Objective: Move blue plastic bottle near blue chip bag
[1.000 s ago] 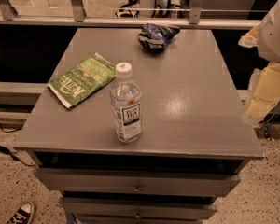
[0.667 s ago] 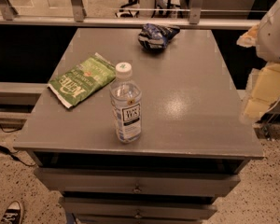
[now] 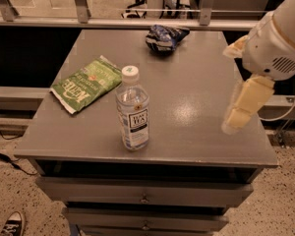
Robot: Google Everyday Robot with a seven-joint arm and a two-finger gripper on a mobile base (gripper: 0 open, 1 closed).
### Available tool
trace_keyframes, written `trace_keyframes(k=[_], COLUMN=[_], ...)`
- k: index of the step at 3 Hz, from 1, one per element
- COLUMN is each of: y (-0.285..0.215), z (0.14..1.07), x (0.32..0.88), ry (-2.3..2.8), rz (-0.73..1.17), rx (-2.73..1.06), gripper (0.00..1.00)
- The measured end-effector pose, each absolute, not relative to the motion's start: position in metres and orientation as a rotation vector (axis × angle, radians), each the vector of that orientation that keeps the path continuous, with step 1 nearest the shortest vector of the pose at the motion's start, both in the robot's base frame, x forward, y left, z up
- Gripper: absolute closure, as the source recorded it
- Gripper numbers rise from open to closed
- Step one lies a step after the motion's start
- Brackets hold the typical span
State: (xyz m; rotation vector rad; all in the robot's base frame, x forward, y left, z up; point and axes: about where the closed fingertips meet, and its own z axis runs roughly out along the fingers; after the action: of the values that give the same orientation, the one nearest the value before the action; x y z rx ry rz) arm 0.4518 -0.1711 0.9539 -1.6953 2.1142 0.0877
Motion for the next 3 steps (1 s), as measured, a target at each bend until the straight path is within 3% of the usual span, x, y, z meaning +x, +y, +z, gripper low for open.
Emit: trace_keyframes(k=[3], y=[-0.048], z=[0.924], x=[0.473], ry=[1.733], rz=[0.71], rx=[-1.531], gripper=[0.0])
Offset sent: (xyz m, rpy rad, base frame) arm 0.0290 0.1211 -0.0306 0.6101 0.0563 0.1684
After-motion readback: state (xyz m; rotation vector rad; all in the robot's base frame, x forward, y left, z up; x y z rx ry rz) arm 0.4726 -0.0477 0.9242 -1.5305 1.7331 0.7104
